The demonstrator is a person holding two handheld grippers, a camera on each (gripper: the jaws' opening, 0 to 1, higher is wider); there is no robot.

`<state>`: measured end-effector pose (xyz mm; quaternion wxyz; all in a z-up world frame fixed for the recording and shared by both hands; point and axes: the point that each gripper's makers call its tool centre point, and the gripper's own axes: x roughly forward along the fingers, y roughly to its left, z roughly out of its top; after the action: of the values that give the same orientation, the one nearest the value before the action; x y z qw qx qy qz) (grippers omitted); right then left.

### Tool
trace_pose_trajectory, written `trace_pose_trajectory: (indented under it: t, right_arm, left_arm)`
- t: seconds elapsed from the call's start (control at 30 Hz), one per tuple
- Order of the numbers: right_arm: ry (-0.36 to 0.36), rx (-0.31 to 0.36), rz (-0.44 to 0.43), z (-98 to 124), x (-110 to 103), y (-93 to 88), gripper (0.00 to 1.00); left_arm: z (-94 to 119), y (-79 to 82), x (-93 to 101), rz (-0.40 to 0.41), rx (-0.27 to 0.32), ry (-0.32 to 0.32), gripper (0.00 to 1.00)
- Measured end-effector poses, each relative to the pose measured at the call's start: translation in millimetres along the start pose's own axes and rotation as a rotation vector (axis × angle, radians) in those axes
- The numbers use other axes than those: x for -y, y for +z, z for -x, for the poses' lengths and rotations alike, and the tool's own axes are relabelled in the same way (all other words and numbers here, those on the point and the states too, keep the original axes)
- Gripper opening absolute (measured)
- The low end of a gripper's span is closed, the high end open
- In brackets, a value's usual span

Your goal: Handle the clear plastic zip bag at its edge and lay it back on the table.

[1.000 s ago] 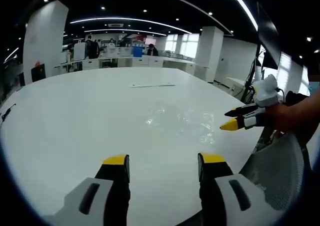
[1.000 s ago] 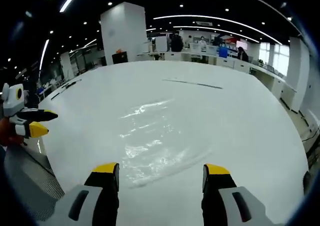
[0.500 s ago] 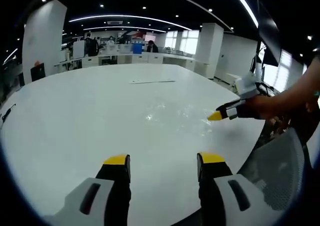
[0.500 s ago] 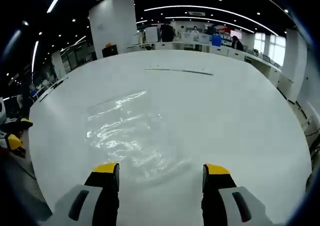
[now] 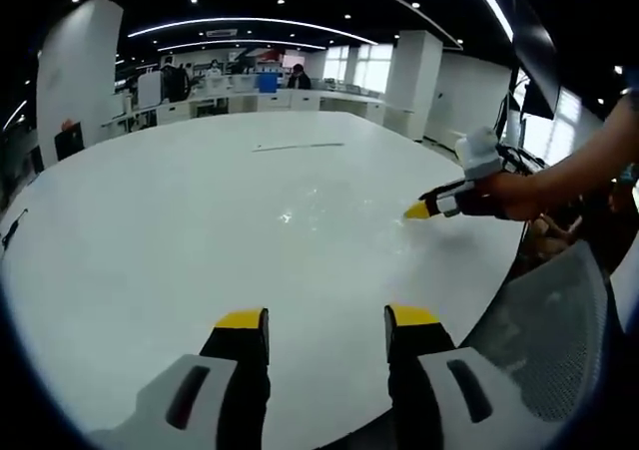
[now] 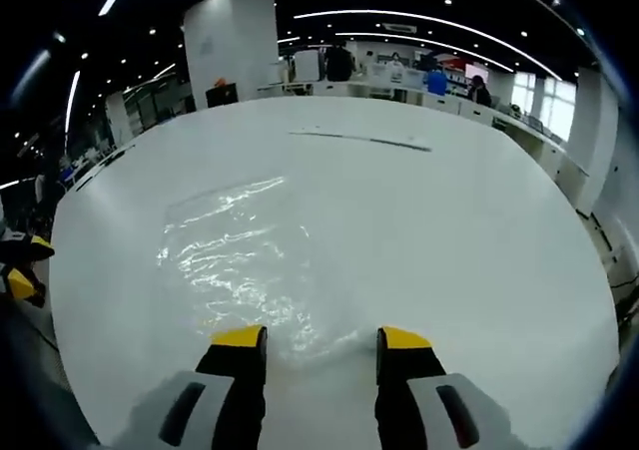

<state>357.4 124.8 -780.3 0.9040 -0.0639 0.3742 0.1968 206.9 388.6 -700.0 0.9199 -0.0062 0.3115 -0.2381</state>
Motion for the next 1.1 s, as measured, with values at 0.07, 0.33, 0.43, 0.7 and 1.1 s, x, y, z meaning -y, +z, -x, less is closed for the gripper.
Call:
trace_pose_trajectory:
  t: [0.07,0.33,0.43,0.7,1.1]
  right_arm:
    - [0.002,0.002,-0.001,-3.9,0.4,-1.1,0.30]
    - [0.029,0.010,-0.008,-2.6,-16.1,-1.6,0.15]
    - [0.042,0.013,-0.030,0.7,-23.6,-2.2,0.08]
    - [0.085,0.039,-0.064,3.9,-37.7,4.2,0.00]
    - [0.150,0.068,-0.019,21.3,-66.0,8.6,0.05]
  left_arm:
    - [-1.1,-2.0,0.5,-0.007,-0.010,-0.002,0.43]
    - [-2.5,-4.4,3.8,-0.029,-0.022,-0.011,0.42]
    - [-2.6,-4.5,4.1,-0.028,-0.022,-0.014,0.42]
    - [-3.2,-4.6,3.4,-0.035,-0.022,-0.012,0.40]
    - [-16.1,-1.3,22.9,-0.149,-0.031,-0.061,0.40]
